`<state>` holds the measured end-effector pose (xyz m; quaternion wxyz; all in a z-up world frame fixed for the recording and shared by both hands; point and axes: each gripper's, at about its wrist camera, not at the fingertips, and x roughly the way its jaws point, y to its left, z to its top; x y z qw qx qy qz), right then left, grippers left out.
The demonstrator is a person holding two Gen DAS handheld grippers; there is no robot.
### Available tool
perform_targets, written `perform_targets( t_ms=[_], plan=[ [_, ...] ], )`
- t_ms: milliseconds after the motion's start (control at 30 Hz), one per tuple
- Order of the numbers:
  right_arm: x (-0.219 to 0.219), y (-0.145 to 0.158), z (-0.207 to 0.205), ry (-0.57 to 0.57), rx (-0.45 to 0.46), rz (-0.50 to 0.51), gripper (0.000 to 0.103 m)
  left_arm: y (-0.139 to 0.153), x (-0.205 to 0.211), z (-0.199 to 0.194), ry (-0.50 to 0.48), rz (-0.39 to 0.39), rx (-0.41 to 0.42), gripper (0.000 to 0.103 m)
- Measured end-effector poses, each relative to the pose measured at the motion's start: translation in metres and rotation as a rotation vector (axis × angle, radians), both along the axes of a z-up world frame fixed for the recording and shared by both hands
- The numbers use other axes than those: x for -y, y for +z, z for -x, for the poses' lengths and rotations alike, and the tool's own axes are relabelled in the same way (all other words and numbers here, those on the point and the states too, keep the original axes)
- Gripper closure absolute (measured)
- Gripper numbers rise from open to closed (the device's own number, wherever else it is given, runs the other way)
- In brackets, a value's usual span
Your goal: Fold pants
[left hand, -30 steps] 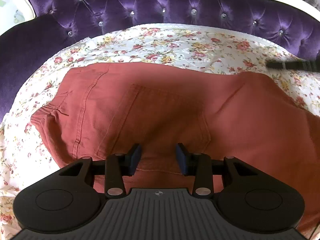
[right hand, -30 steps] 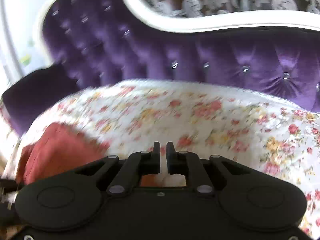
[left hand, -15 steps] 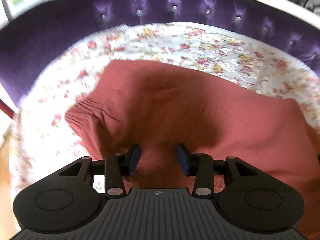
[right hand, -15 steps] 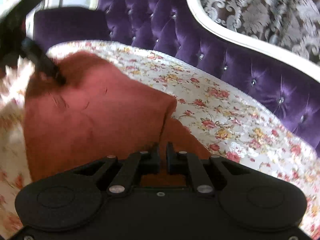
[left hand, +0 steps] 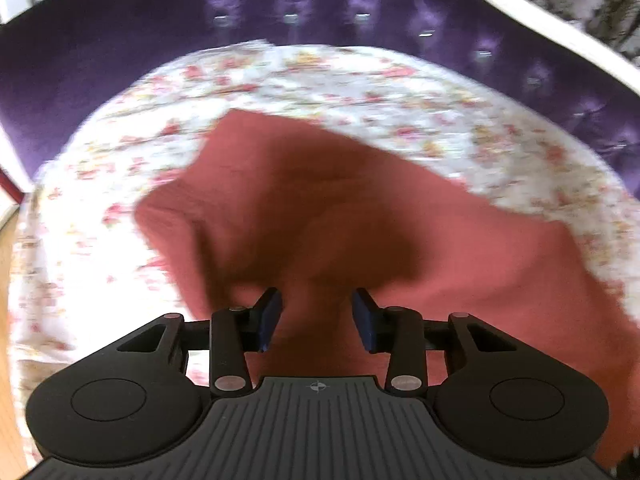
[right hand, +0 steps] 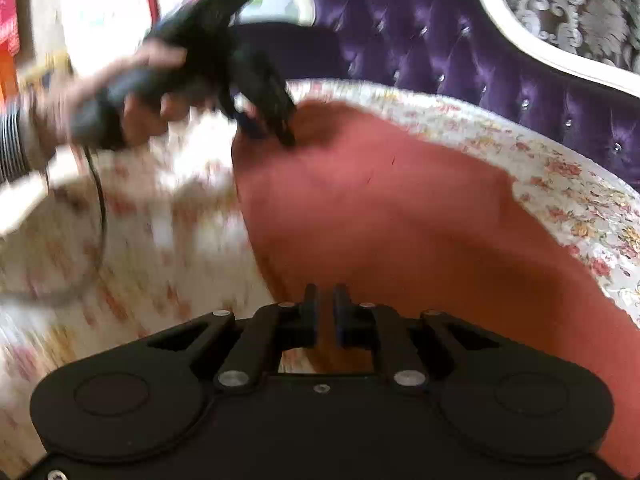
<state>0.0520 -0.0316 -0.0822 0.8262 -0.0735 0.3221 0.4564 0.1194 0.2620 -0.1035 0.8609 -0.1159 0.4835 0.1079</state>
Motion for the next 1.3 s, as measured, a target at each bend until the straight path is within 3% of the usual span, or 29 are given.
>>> perform_targets(
  t_ms=[33,100,167,300,433,500,533,600,700,767,933,1033,1100,1133,1200,1300],
  plan=[
    [0.004,0.005,-0.012,-0.040,0.006,-0.014,0.081,0.002,0.008,-0.003,-0.019,0.016,0.002,0.064],
    [0.016,0.011,-0.042,-0.132,0.033,-0.026,0.058,0.006,0.030,-0.011,-0.071,0.021,0.014,0.064],
    [0.025,0.011,-0.074,-0.204,0.030,-0.011,0.050,0.006,0.052,-0.018,-0.126,0.010,0.018,0.064],
    [0.037,-0.001,-0.123,-0.271,-0.007,0.035,0.050,-0.009,0.085,-0.025,-0.236,0.009,-0.013,0.064],
    [0.041,-0.019,-0.154,-0.230,-0.102,0.060,0.049,-0.022,0.098,-0.019,-0.286,-0.074,-0.010,0.063],
    [0.041,-0.028,-0.153,-0.207,-0.141,0.063,0.049,-0.021,0.098,-0.019,-0.285,-0.073,-0.013,0.063],
    [0.042,-0.030,-0.150,-0.207,-0.142,0.060,0.051,-0.021,0.097,-0.020,-0.280,-0.065,-0.017,0.063],
    [0.046,-0.028,-0.142,-0.222,-0.116,0.043,0.095,-0.021,0.095,-0.021,-0.269,-0.054,-0.020,0.063],
    [0.057,-0.005,-0.107,-0.241,0.029,-0.031,0.096,-0.021,0.097,-0.022,-0.269,-0.062,-0.015,0.063],
    [0.055,0.003,-0.080,-0.209,0.111,-0.025,0.096,-0.021,0.097,-0.020,-0.267,-0.070,-0.008,0.063],
    [0.031,-0.013,-0.030,-0.060,0.198,0.109,0.095,-0.022,0.100,-0.020,-0.263,-0.092,-0.005,0.062],
    [0.022,-0.023,-0.031,-0.040,0.184,0.150,0.089,-0.022,0.100,-0.020,-0.264,-0.092,-0.006,0.062],
    [0.025,-0.018,-0.040,-0.053,0.163,0.119,0.083,-0.022,0.099,-0.020,-0.263,-0.091,-0.005,0.062],
    [0.027,-0.014,-0.047,-0.057,0.142,0.090,0.076,-0.022,0.099,-0.020,-0.263,-0.091,-0.004,0.062],
    [0.031,-0.006,-0.060,-0.070,0.105,0.036,0.048,-0.023,0.100,-0.019,-0.264,-0.096,-0.001,0.062],
    [0.033,0.003,-0.081,-0.101,0.077,-0.013,0.050,-0.023,0.101,-0.018,-0.269,-0.102,0.002,0.062]
  ],
)
